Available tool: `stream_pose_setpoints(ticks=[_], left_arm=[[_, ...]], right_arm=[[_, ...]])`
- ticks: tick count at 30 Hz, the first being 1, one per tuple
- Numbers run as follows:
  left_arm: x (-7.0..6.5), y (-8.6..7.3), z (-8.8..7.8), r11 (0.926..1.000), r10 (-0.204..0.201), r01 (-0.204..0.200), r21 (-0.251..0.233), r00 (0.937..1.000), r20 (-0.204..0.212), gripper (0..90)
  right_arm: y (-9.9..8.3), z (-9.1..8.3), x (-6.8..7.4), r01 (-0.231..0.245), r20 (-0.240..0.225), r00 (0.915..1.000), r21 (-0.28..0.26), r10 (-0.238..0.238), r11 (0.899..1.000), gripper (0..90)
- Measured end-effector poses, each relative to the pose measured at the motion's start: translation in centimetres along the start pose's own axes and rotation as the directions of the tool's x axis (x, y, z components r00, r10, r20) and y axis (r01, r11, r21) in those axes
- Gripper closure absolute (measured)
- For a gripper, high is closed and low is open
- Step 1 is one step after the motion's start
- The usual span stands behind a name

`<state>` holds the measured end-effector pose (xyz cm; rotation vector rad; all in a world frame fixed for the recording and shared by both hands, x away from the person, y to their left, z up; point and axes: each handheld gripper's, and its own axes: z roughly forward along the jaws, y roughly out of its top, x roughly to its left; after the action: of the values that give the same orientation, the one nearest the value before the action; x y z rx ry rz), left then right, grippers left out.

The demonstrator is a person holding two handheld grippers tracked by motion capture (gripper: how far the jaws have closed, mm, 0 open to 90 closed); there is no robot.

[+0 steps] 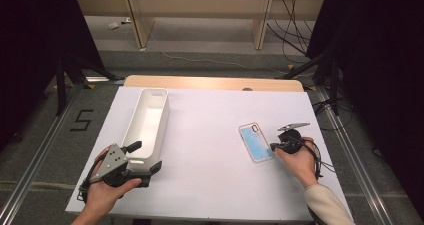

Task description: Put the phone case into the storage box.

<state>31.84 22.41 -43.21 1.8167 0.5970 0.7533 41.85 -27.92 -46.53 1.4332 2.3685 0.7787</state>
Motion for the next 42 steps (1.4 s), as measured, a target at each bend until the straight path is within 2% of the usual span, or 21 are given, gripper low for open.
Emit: stream_pose_setpoints(ticks=[1, 2, 3, 4, 5, 14, 15, 16, 23, 24, 26, 28, 32, 34, 37, 38, 39, 40, 42], left_arm=[[0.0, 0.0, 0.0, 1.0, 0.0, 0.0, -0.001, 1.0, 0.001, 6.9], [0.0, 0.0, 0.0, 1.0, 0.001, -0.001, -0.001, 1.0, 0.0, 6.9], [0.0, 0.0, 0.0, 1.0, 0.001, -0.001, 0.0, 1.0, 0.0, 6.9], [0.0, 0.0, 0.0, 1.0, 0.001, -0.001, -0.001, 1.0, 0.001, 6.9], [0.0, 0.0, 0.0, 1.0, 0.001, -0.001, 0.0, 1.0, 0.001, 7.0], [0.0, 0.0, 0.0, 1.0, -0.001, 0.001, -0.002, 1.0, 0.001, 7.0], [0.0, 0.0, 0.0, 1.0, 0.0, 0.0, -0.002, 1.0, 0.0, 7.0], [0.0, 0.0, 0.0, 1.0, -0.001, 0.001, -0.003, 1.0, 0.0, 7.0], [-0.1, 0.0, 0.0, 1.0, -0.001, 0.001, -0.002, 1.0, 0.0, 7.0], [-0.1, 0.0, 0.0, 1.0, -0.001, 0.001, -0.002, 1.0, 0.0, 7.0], [-0.1, 0.1, 0.0, 1.0, -0.001, 0.001, -0.003, 1.0, 0.0, 7.0], [-0.1, 0.0, 0.0, 1.0, -0.001, 0.001, -0.002, 1.0, 0.002, 7.1], [-0.1, 0.1, 0.0, 1.0, -0.002, 0.002, -0.004, 1.0, 0.0, 7.1], [-0.1, 0.0, 0.0, 1.0, -0.001, 0.001, -0.001, 1.0, 0.002, 7.1], [0.0, 0.0, 0.0, 1.0, 0.002, -0.002, 0.001, 1.0, 0.001, 7.1], [-0.1, 0.0, 0.0, 1.0, 0.0, 0.0, -0.001, 1.0, 0.001, 7.1], [-0.1, 0.0, 0.0, 1.0, -0.001, 0.001, -0.002, 1.0, 0.001, 7.1], [-0.1, 0.0, 0.0, 1.0, -0.001, 0.001, -0.002, 1.0, 0.0, 7.1], [-0.1, 0.0, 0.0, 1.0, -0.001, 0.001, -0.002, 1.0, 0.001, 7.1]], right_arm=[[0.0, 0.1, 0.3, -0.031, -0.002, 0.9995, -0.004, 0.031, 1.0, 90.0], [0.0, 0.0, 0.3, -0.011, -0.009, 0.9999, 0.011, 0.011, 1.0, 90.0], [0.0, -0.1, 0.7, -0.046, -0.02, 0.9987, 0.025, 0.047, 0.999, 90.0], [0.0, -0.1, 0.9, -0.054, -0.021, 0.9983, 0.021, 0.054, 0.998, 90.0], [0.0, 0.0, 0.8, -0.028, -0.022, 0.9994, 0.022, 0.029, 0.999, 90.0], [0.1, 0.1, 1.4, -0.024, -0.039, 0.9989, 0.029, 0.025, 0.999, 90.0], [0.1, 0.1, 1.3, -0.002, -0.032, 0.9995, 0.033, 0.003, 0.999, 90.0], [0.1, 0.2, 1.3, 0.0, -0.033, 0.9995, 0.03, 0.001, 1.0, 90.0], [0.1, 0.0, 1.4, -0.027, -0.042, 0.9987, 0.029, 0.028, 0.999, 90.0], [0.1, 0.0, 1.4, 0.009, -0.04, 0.9992, 0.042, -0.007, 0.999, 90.0], [0.1, 0.0, 1.4, 0.014, -0.041, 0.9991, 0.04, -0.012, 0.999, 90.0], [0.1, 0.0, 1.6, -0.028, -0.042, 0.9987, 0.024, 0.029, 0.999, 90.0], [0.1, -0.2, 1.5, -0.013, -0.042, 0.999, 0.024, 0.014, 1.0, 90.0], [0.2, -0.3, 1.6, -0.022, -0.048, 0.9986, 0.014, 0.023, 1.0, 90.0], [0.2, -0.3, 1.6, 0.003, -0.049, 0.9988, 0.022, -0.002, 1.0, 90.0], [0.2, -0.3, 1.8, -0.02, -0.049, 0.9986, 0.02, 0.021, 1.0, 90.0], [0.2, -0.3, 1.7, -0.003, -0.048, 0.9988, 0.028, 0.004, 1.0, 90.0], [0.2, -0.3, 1.9, -0.029, -0.042, 0.9987, 0.015, 0.03, 0.999, 90.0], [0.2, -0.5, 1.7, -0.01, -0.044, 0.999, 0.016, 0.011, 1.0, 90.0]])
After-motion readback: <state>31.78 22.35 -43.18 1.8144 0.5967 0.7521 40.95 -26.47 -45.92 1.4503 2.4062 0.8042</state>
